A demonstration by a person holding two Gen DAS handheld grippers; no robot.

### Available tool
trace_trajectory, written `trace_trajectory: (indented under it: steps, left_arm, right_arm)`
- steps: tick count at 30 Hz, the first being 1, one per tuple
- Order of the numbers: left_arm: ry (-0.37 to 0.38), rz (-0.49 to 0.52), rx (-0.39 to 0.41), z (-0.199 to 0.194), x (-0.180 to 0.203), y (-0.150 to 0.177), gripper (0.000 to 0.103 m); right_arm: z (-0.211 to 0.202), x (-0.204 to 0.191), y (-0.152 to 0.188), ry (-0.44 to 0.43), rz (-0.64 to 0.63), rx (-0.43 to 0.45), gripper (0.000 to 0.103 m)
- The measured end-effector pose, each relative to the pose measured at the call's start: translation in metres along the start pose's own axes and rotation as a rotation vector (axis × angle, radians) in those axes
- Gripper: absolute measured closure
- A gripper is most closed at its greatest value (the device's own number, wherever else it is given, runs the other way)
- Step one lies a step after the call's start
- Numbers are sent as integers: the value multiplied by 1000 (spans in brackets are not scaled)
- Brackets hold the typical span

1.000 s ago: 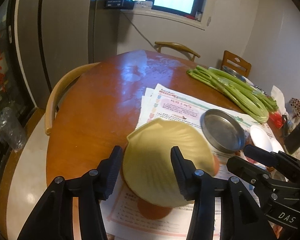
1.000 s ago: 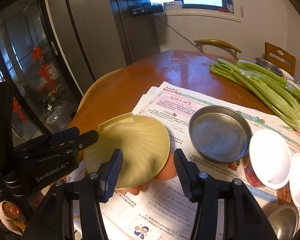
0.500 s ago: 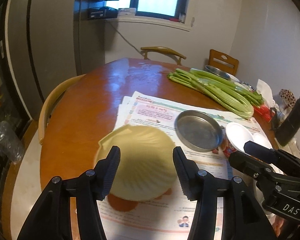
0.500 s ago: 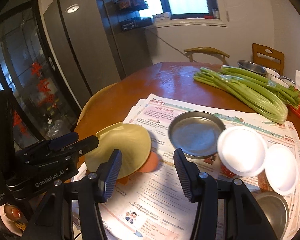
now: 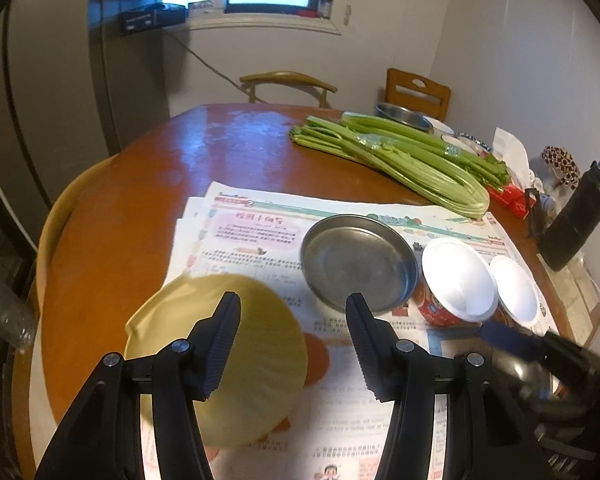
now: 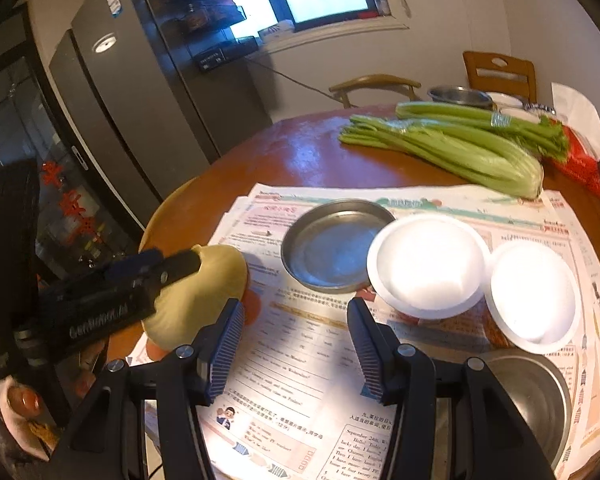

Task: Organize plates and bowls
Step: 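Move the left tool to the rim of the shallow metal pan, then grasp the metal pan rim with the left tool and lift it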

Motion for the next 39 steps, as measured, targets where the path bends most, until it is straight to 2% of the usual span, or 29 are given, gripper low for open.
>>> trace_trajectory:
  steps: [10,16,25,32,36,39]
  left_arm:
    - [39,32,-107,58,5,-36,46]
    - [40,43,-163,93,9,-50,46]
    - [4,41,-235,139,7,-53,47]
    - [-7,48,-266,155,3,-54,73]
    - [-8,47,-279,160,0,-52,75]
    - [-51,60,-274,160,-4,-51,75]
  right_arm:
    - [56,16,-4,-24,159,-92,49]
    - [84,30,-6,18,254,-122,49]
    - [91,35,-13,92,276,-98,49]
    - [100,33,-15,94,274,-118,49]
    - [106,29,-19,93,263,-119,49]
    - [108,24,-22,91,243,-119,49]
Point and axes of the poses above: each gripper's, at about its wrist camera, not at the fingertips, and z roughly the way its jaws point, x to its right, y to its underside, the point moved 4 cm from there along z, roughly the way its jaws point, and after that the axes turned 6 degrees about -x, right-handed, at the moved point
